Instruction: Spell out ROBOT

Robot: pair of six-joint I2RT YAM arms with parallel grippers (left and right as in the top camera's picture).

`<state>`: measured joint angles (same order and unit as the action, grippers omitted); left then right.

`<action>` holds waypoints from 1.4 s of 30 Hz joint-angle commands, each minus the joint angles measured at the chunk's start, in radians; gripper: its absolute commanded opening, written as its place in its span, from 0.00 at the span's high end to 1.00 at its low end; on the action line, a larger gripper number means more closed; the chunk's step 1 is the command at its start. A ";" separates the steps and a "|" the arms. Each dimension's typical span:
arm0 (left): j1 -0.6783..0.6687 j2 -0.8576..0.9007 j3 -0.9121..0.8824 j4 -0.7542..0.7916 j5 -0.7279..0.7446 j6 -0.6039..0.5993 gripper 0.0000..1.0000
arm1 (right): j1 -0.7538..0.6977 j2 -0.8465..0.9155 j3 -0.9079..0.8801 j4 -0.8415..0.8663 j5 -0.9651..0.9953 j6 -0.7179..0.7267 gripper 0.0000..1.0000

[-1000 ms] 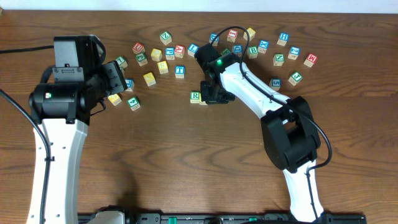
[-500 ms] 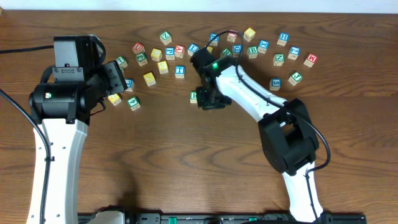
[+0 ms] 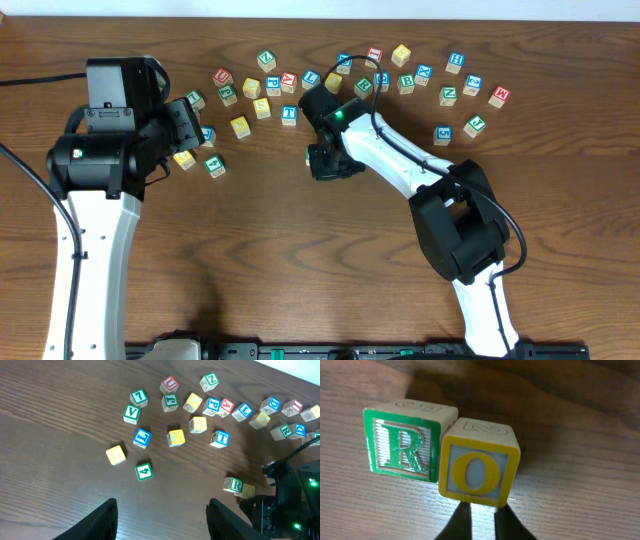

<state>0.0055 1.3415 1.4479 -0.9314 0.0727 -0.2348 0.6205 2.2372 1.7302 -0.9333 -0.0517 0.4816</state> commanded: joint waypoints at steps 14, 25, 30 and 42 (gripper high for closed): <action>0.005 0.007 0.017 0.002 -0.002 0.013 0.44 | 0.002 -0.038 -0.003 0.037 0.039 -0.007 0.94; 0.001 0.008 0.011 0.005 -0.001 0.011 0.44 | 0.000 -0.045 0.006 0.036 -0.014 -0.052 0.99; -0.036 0.038 -0.006 0.005 -0.001 0.008 0.44 | -0.027 -0.103 0.011 0.021 -0.022 -0.053 0.98; -0.156 0.249 -0.006 0.076 0.127 -0.058 0.60 | -0.110 -0.091 0.006 0.027 -0.005 -0.022 0.92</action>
<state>-0.1287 1.5490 1.4464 -0.8730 0.1184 -0.2859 0.5152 2.1109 1.7340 -0.9073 -0.0589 0.4431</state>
